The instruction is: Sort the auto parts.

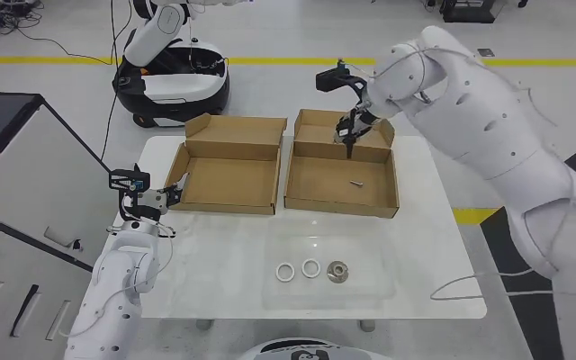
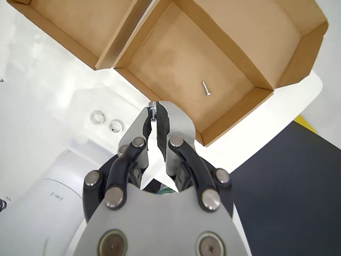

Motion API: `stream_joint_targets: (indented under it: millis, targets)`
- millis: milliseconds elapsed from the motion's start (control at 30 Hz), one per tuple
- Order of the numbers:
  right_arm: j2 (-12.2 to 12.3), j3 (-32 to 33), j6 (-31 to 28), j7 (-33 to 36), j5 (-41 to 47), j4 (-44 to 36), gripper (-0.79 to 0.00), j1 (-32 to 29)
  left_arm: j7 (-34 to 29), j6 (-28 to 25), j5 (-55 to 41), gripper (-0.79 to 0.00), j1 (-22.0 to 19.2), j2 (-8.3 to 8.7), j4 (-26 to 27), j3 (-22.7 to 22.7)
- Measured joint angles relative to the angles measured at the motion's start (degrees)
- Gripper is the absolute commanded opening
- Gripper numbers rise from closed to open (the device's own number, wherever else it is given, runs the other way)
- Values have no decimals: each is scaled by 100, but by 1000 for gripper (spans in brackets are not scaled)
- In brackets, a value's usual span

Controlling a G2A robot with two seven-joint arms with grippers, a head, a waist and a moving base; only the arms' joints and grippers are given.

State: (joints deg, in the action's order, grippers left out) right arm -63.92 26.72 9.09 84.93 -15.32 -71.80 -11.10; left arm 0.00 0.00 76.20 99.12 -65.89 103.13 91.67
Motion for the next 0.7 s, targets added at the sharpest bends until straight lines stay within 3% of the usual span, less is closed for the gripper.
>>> stream_joint_targets:
  millis: [333, 700]
  targets:
    - [-433, -598, -149, -201, -635, 628, -785, 142, 0, 0, 0, 0, 0, 0, 0, 0]
    - [-761, -942, -148, -318, -945, 1344, -785, -165, 0, 0, 0, 0, 0, 0, 0, 0]
